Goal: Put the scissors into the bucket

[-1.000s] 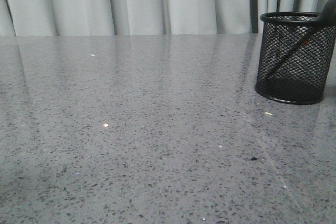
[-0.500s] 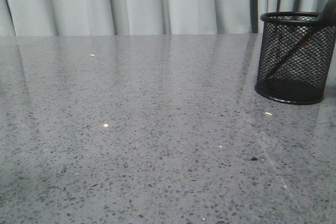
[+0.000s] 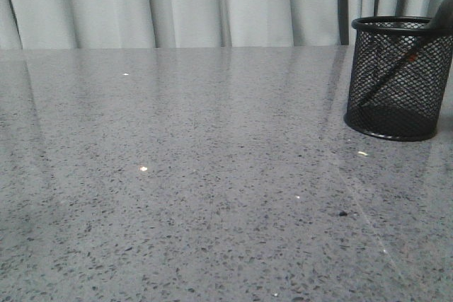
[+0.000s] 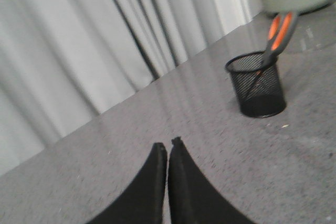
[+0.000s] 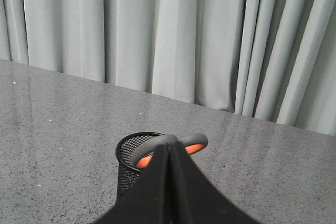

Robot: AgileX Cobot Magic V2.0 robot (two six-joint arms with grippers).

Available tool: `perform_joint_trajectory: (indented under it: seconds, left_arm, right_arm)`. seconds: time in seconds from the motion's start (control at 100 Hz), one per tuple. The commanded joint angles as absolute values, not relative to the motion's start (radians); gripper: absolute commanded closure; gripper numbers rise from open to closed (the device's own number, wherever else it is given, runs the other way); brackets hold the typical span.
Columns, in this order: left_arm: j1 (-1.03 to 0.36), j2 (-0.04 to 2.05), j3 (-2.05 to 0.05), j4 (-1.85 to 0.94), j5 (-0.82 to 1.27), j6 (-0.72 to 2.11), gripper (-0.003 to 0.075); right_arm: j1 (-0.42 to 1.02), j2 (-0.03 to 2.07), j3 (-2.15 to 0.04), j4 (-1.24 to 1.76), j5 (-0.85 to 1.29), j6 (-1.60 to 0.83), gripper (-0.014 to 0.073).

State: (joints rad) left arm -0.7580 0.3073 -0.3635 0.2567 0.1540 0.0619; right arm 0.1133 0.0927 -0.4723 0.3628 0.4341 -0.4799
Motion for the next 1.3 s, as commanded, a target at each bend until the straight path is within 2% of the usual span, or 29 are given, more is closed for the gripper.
perform_joint_trajectory:
  seconds: [0.0,0.22,0.35,0.55,1.29]
  left_arm:
    - [-0.650,0.266,-0.296,0.180,0.037,0.074,0.0739]
    - [-0.410,0.073,-0.066,0.028,0.000,0.074,0.0740]
    - [-0.289,-0.008,-0.016,0.012,0.126,0.074,0.0740]
    - [-0.141,-0.016,0.007,-0.047,0.255,0.074,0.0739]
    - [-0.103,-0.019,0.039,-0.059,0.277,0.074,0.0739]
  right_arm:
    - [0.110,0.103,-0.493,0.373,0.359,-0.490,0.0641]
    - [0.110,0.103,-0.493,0.373,0.359,-0.490,0.0641]
    - [0.110,0.103,-0.493,0.373,0.359,-0.490,0.0641]
    - [0.110,0.103,-0.493,0.373,0.359,-0.490,0.0641]
    - [0.110,0.103,-0.493,0.373,0.359,-0.490,0.0641]
